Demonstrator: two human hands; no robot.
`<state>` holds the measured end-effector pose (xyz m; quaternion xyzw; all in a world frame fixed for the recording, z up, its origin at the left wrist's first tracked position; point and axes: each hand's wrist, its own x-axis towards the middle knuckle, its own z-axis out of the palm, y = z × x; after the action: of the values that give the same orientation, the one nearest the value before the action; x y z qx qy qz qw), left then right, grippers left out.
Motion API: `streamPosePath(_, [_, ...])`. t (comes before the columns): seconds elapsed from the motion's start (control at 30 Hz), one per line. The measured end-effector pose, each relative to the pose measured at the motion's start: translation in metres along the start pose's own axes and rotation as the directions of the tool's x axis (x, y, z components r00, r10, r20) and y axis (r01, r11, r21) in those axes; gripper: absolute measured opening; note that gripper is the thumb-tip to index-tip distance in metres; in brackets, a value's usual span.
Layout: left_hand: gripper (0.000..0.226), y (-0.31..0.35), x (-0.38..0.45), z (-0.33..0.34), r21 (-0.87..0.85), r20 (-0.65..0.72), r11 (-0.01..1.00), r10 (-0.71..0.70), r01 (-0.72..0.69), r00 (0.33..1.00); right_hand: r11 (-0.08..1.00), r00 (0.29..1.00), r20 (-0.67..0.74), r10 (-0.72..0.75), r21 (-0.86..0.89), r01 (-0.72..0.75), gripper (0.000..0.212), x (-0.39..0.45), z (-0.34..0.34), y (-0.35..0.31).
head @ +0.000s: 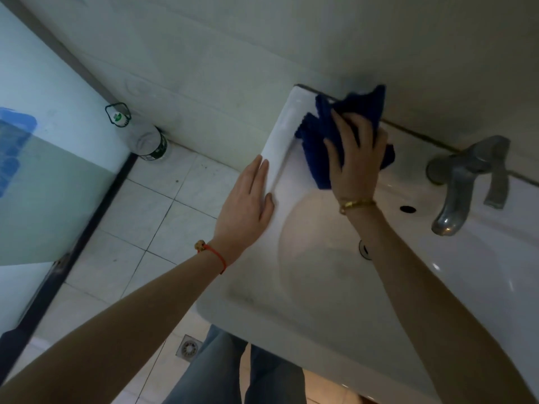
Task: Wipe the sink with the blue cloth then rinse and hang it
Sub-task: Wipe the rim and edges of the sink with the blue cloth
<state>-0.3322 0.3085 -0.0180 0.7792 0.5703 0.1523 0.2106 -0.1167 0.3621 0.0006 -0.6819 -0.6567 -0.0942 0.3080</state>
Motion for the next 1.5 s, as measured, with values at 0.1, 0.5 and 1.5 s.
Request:
streamPosePath(0.1, [0.059,0.0,0.001,-0.002,0.004,-0.002,1.0,-0.007,0.007,1.0,0.975,0.942,0.291,-0.165,-0.099,0.201,0.046,0.035,0.031,-0.004])
streamPosePath(0.5, [0.059,0.0,0.003,-0.002,-0.038,0.014,0.999,0.004,-0.004,1.0,0.947,0.938,0.331,-0.098,-0.258,0.19,0.051,0.01,0.017,0.051])
streamPosePath(1.5, [0.061,0.0,0.003,0.0,-0.047,0.02,0.999,0.003,-0.002,1.0,0.927,0.956,0.197,0.216,-0.35,-0.137,0.042,-0.001,0.005,0.071])
